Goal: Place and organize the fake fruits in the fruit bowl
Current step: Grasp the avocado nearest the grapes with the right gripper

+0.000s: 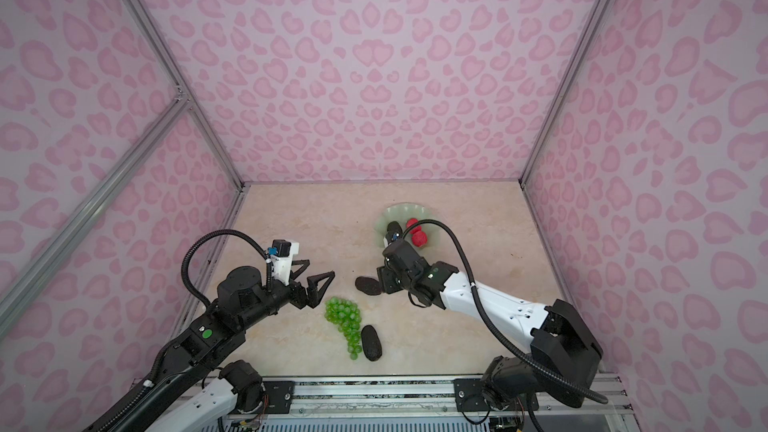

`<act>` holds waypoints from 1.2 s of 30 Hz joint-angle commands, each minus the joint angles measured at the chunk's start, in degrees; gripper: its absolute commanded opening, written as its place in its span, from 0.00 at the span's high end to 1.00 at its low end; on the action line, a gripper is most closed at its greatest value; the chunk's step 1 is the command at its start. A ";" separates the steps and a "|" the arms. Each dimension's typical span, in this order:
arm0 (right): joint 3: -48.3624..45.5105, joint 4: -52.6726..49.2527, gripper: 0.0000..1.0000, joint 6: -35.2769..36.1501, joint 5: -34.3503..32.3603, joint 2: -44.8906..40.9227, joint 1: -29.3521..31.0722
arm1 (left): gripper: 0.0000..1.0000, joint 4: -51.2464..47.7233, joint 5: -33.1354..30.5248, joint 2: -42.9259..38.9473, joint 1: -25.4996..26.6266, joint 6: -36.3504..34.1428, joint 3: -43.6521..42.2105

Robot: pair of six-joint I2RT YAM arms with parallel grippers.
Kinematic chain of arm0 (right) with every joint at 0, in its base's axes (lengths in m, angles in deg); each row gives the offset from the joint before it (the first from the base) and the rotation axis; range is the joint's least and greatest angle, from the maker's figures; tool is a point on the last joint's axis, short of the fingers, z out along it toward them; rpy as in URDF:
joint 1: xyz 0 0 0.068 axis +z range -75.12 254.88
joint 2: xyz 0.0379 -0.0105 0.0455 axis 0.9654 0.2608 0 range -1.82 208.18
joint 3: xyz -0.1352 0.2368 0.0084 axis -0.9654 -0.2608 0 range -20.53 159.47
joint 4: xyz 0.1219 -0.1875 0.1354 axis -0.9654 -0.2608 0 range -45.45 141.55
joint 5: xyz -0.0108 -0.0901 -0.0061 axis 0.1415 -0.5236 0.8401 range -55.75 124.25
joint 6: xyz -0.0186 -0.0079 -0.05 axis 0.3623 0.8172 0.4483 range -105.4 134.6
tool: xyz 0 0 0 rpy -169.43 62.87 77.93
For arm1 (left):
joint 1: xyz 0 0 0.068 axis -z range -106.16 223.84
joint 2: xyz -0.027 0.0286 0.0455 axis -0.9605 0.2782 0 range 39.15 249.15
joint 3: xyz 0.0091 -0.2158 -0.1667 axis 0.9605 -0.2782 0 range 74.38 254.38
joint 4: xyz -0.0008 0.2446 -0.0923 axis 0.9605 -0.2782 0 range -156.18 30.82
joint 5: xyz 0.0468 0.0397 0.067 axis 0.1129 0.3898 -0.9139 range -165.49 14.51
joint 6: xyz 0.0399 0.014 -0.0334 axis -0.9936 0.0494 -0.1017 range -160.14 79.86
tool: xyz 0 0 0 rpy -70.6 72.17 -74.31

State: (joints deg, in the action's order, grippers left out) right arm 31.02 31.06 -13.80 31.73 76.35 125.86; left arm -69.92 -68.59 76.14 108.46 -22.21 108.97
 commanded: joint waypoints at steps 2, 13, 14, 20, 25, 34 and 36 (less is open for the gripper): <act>-3.85 -1.65 0.32 -12.07 1.82 -0.97 10.09 | 0.02 0.18 -0.86 -0.27 0.02 -0.40 -0.14; -6.82 2.66 0.35 -21.67 3.28 6.53 21.00 | 0.02 0.35 -0.37 0.47 0.02 -0.32 0.39; -7.22 3.16 0.36 -21.78 3.04 6.81 21.00 | 0.02 0.34 -0.38 0.40 0.02 -0.26 0.31; -7.97 3.91 0.49 -22.22 1.73 9.68 20.80 | 0.02 0.45 -0.12 0.10 0.02 0.00 0.00; -7.64 1.92 0.67 -21.69 -0.40 7.10 19.82 | 0.02 0.45 0.13 0.79 0.02 -0.05 0.13; -0.37 -12.63 0.75 -10.52 -14.26 -7.46 8.38 | 0.02 1.01 0.26 1.23 0.02 -0.11 0.05; 0.06 -9.48 0.75 -6.12 -14.72 -9.74 2.67 | 0.02 1.11 0.22 1.40 0.02 -0.18 0.13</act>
State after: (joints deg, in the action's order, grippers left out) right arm 30.61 22.36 -27.22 22.16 68.28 132.68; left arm -69.99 -69.01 77.30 108.46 -22.19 108.91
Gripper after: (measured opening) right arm 0.383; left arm 0.977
